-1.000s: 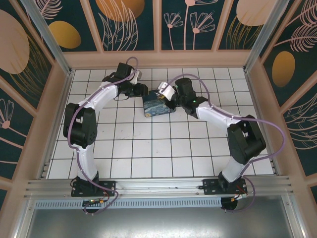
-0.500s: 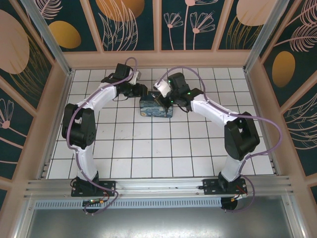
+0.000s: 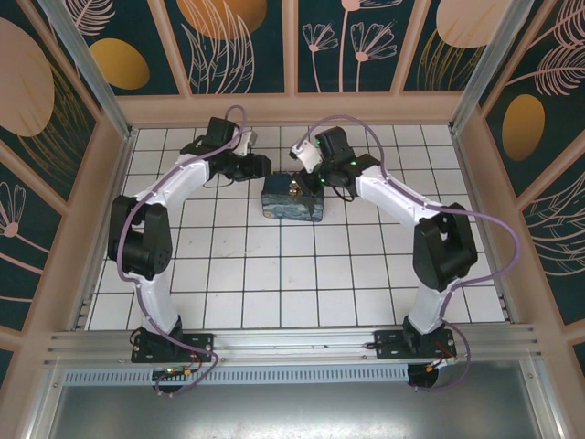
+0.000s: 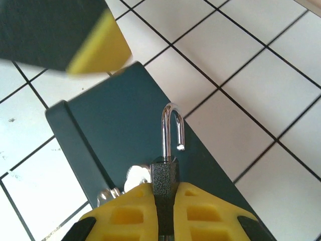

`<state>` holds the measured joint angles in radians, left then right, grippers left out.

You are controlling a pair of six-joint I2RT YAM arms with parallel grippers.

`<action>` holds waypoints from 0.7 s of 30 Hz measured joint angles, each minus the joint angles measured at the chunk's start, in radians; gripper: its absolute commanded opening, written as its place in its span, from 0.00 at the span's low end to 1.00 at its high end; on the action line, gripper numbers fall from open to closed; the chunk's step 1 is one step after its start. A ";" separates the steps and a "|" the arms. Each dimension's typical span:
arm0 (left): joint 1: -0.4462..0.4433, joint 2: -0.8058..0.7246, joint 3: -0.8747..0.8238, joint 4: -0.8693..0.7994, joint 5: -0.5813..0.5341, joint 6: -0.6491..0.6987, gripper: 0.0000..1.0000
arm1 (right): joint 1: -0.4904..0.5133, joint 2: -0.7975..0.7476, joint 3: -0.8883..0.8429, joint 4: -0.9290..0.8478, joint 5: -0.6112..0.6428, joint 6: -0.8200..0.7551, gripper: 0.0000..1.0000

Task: Unlock a padlock with a key

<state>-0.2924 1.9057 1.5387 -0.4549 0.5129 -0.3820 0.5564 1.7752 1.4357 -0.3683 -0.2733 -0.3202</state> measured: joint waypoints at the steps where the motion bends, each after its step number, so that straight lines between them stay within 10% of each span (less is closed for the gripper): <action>1: 0.009 -0.005 0.000 -0.002 -0.001 -0.006 0.54 | -0.008 -0.020 -0.021 0.012 -0.008 0.018 0.00; 21: -0.063 -0.237 -0.187 -0.010 -0.147 -0.076 0.63 | -0.392 -0.365 -0.741 0.333 0.150 0.485 0.08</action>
<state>-0.3550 1.6691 1.3518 -0.4648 0.3660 -0.4576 0.1646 1.4101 0.6945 -0.0357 -0.1238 0.1646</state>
